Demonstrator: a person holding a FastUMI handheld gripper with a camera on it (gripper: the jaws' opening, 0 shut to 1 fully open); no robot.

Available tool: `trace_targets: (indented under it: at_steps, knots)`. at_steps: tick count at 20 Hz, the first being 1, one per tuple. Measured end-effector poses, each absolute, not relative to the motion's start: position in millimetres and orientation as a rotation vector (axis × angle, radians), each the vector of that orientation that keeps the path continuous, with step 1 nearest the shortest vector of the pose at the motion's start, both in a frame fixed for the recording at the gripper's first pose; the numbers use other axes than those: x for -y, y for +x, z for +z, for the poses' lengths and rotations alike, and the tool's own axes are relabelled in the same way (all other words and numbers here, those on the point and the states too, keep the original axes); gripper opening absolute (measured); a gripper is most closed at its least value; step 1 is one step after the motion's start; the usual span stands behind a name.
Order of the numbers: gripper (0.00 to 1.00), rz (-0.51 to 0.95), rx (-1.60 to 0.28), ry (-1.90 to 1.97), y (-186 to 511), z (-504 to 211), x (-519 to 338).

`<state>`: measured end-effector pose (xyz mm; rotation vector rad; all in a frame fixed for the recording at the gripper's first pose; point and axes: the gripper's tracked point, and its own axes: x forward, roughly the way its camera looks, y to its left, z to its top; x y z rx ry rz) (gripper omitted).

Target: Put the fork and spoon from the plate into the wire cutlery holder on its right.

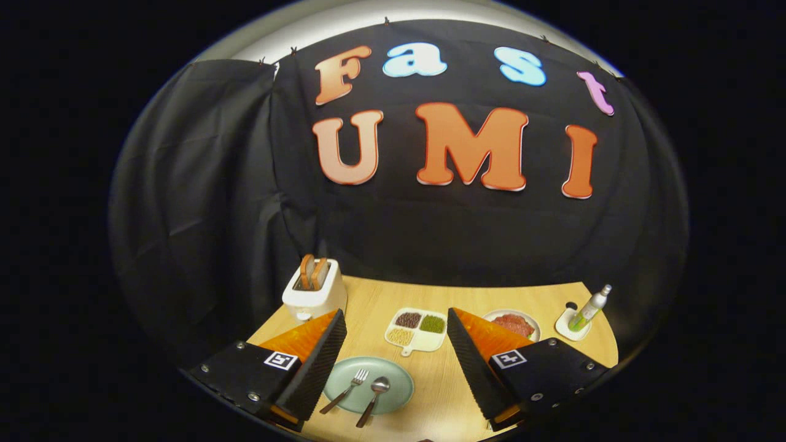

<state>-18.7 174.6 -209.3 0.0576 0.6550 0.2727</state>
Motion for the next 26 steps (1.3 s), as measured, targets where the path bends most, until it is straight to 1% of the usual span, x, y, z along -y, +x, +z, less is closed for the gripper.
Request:
trace_targets:
  at_steps: [5, 8, 12, 14, 19, 22, 25, 26]
  knots:
    - [0.98, 0.341, -0.971, 0.034, -55, -293, -205]
    - [0.91, 0.357, -1.088, 0.012, -73, -335, -217]
    - [0.90, 0.372, -1.267, -0.010, -101, -379, -227]
    - [0.88, 0.359, -1.360, -0.006, -113, -399, -229]
    - [0.86, 0.336, -1.539, -0.005, -131, -442, -231]
    - [0.79, 0.315, -1.639, -0.034, -144, -467, -231]
    - [0.71, 0.288, -1.692, -0.060, -150, -485, -230]
    - [0.67, 0.275, -1.704, -0.061, -153, -490, -231]
